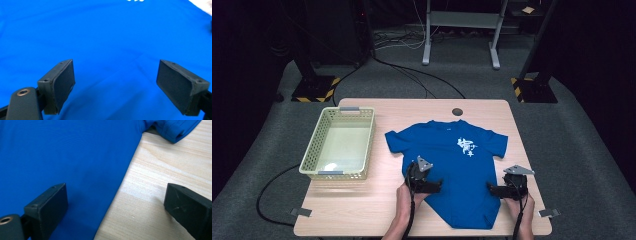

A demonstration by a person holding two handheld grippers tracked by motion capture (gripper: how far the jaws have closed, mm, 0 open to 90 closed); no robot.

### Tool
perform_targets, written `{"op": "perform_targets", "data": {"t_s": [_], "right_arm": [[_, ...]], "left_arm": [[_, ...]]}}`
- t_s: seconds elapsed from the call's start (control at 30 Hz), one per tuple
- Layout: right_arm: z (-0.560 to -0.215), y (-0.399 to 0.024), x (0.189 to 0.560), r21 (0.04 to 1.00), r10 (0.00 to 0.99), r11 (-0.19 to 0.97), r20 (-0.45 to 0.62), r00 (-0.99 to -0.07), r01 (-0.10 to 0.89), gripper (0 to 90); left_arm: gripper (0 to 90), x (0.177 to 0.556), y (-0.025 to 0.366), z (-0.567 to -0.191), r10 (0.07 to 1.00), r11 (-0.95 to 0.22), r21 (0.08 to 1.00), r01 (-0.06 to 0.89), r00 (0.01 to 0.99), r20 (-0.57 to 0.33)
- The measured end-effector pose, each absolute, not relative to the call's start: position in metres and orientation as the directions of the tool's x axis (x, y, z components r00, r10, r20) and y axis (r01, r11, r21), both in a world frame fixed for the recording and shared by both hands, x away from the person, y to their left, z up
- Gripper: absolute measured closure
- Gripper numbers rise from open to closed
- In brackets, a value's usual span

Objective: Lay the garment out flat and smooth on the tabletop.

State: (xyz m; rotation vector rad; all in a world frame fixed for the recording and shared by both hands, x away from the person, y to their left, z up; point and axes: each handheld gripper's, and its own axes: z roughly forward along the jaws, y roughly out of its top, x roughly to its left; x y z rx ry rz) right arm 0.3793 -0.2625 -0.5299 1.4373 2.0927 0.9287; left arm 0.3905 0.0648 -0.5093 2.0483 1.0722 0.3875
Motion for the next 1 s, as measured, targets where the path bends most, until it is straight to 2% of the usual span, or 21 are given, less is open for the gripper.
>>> {"op": "perform_targets", "data": {"t_s": [0.13,0.4,0.6,0.77,0.87,1.0], "right_arm": [[-0.530,-0.263,0.380,0.732,0.930,0.237,0.019,-0.367,0.638,4.6],[-0.530,-0.263,0.379,0.734,0.934,0.228,0.021,-0.356,0.640,5.7],[-0.530,-0.263,0.379,0.734,0.934,0.228,0.019,-0.356,0.640,5.7],[-0.530,-0.263,0.380,0.735,0.936,0.226,0.018,-0.352,0.640,6.2],[-0.530,-0.263,0.380,0.735,0.936,0.226,0.017,-0.351,0.639,6.3],[-0.530,-0.263,0.380,0.735,0.936,0.226,0.017,-0.351,0.639,6.4]], "left_arm": [[17.2,0.392,0.046,-0.509,0.785,-0.362,0.752,0.551,0.616,-0.073],[34.0,0.396,0.016,-0.515,0.769,-0.406,0.723,0.559,0.637,-0.061],[56.8,0.391,0.013,-0.519,0.789,-0.406,0.719,0.564,0.614,-0.035],[73.2,0.388,0.020,-0.520,0.794,-0.377,0.725,0.576,0.605,-0.068],[80.4,0.386,0.023,-0.520,0.785,-0.382,0.727,0.571,0.616,-0.072],[83.2,0.383,0.027,-0.518,0.781,-0.375,0.733,0.568,0.619,-0.080]]}}
